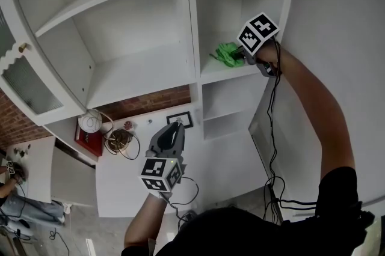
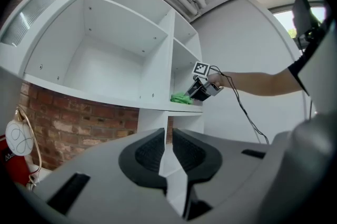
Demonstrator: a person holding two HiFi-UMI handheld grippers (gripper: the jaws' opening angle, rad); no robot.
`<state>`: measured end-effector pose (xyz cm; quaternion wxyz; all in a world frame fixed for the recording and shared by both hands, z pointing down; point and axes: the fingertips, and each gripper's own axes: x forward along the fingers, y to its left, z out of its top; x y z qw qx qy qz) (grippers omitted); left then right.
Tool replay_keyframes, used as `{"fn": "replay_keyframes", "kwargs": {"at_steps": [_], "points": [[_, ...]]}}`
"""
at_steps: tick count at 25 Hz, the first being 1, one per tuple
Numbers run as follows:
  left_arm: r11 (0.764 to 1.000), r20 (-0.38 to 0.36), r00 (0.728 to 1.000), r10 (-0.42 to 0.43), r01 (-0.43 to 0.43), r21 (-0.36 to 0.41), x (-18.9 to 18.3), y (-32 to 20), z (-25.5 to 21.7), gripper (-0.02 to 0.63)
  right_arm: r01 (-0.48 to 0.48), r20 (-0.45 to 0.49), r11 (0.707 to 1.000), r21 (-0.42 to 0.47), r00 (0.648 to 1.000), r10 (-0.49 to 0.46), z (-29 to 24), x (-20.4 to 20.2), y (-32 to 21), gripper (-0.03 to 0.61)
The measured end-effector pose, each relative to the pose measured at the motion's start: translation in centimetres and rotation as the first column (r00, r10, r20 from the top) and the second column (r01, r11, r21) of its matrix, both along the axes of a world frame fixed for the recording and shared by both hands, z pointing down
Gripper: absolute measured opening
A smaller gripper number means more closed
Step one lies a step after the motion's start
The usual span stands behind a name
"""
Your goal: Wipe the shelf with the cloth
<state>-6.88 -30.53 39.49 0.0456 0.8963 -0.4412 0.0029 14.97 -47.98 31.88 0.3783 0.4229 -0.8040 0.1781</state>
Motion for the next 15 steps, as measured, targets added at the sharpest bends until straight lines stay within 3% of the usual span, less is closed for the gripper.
{"fn": "replay_keyframes", "kwargs": {"at_steps": [10,15], "points": [[0.998,-0.003,0.998,0.056,-0.056,-0.010,2.2,-0.1,0.4,0.046,-0.110,-0.285,0.986,0.127,0.948,0.142,-0.3,6.2,0.4,0.077],[0.997,0.003,0.997,0.073,-0.073,-0.005,2.7,-0.3,0.4,0.046,-0.070,-0.504,0.975,0.209,0.847,0.169,-0.3,7.6,0.8,0.077]]}}
